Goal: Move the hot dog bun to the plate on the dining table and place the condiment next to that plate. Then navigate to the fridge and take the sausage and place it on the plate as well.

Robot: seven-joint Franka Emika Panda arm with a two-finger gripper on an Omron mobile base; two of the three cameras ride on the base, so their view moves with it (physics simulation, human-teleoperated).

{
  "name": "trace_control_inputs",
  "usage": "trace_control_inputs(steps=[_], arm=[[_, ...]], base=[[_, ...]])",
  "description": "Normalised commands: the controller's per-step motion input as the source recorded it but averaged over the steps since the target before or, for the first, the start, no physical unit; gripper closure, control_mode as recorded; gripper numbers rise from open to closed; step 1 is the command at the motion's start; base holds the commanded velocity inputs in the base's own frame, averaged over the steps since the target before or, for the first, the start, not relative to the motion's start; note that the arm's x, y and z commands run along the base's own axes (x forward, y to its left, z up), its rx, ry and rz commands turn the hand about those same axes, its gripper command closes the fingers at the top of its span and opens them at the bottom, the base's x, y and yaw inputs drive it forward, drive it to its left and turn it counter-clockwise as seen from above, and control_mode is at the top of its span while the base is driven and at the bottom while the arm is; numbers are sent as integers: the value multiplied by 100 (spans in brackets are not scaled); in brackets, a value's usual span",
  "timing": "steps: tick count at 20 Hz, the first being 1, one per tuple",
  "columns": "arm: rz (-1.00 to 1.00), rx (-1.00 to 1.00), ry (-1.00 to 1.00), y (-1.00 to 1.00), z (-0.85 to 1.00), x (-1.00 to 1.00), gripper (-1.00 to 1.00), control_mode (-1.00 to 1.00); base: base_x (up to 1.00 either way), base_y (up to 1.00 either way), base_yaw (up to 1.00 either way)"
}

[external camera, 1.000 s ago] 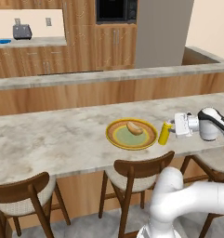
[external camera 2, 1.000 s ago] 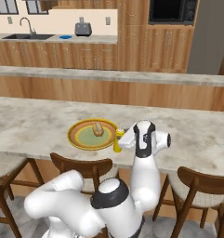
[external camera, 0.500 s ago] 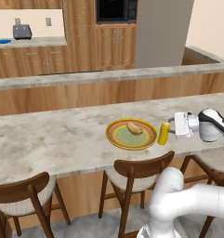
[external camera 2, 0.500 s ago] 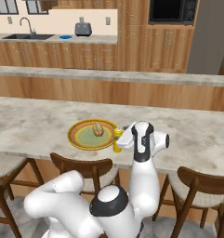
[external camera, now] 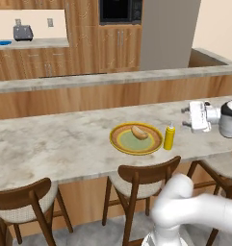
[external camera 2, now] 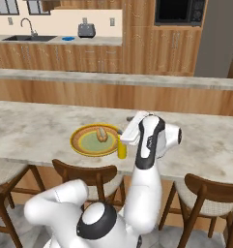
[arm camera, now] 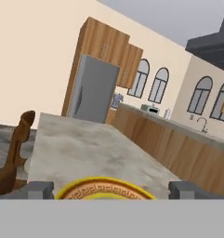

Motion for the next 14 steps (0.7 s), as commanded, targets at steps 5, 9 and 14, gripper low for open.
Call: trace_control_inputs(steps=[5,9,14], arm=[[0,-3,-5,30,100,-72,-100,-100],[-13,-13,5,72,100,-86,-100,-100],[-30,-16,18,77,78,-97,-100,-100]], base=[[0,0,0],[0,0,0],[0,0,0]])
